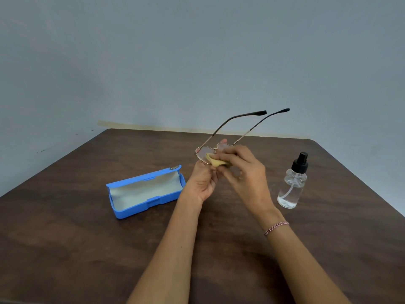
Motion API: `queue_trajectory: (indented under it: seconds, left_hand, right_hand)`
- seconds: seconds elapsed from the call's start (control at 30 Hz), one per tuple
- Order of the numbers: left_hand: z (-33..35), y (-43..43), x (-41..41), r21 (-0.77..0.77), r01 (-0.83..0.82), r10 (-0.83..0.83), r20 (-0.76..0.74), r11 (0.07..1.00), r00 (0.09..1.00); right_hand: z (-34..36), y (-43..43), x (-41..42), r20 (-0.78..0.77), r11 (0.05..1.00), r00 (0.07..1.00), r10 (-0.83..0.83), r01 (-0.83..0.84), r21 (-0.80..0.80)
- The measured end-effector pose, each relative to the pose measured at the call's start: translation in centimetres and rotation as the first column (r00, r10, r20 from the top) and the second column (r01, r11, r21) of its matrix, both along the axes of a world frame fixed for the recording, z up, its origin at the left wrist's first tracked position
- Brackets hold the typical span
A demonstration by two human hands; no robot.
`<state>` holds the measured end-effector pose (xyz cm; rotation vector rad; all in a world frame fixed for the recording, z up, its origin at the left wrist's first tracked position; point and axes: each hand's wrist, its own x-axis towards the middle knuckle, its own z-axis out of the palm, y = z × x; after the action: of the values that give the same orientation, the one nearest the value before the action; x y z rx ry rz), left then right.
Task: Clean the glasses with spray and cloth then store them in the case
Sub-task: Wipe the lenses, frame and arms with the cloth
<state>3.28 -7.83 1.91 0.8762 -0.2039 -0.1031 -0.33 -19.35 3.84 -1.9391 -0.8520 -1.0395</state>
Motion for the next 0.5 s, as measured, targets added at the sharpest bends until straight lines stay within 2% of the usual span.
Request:
queue_trajectory:
  seconds: [0.17,0.23,0.3,0.4,0.5]
  left_hand:
    - [0.7,0.2,-0.2,-0.12,0.024,-0.017,0.061,0.993,0.998]
    - [0.6,0.3,-0.1,-0.154,0.047,-0.037,0.066,0.987,0.997]
    - [0.3,0.3,0.1,-0.154,0.055,-0.043,0.078,0.987,0.996]
    - [0.0,0.4,0.4,-0.119,0.056,-0.042,0.116,0.991,0.992]
    - [0.2,0.5,0.2,-0.101,0.056,-0.041,0.139,0.993,0.989]
  right_hand:
    - [0.7,-1.5,0.7,-0.092,0.977,0.996,-0.01,0.03,0.212]
    - [0.6,-1.9,1.0,-0.155,0.967,0.988,-0.025,0.063,0.247]
    - [0.3,-1.9,1.2,-0.178,0.98,0.983,-0.045,0.078,0.182]
    - [-0.3,-1.4,1.3,-0.116,0.997,0.991,-0.07,0.072,0.015]
    - [-0.3,-1.4,1.4,-0.077,0.994,0.991,-0.106,0.103,-0.035]
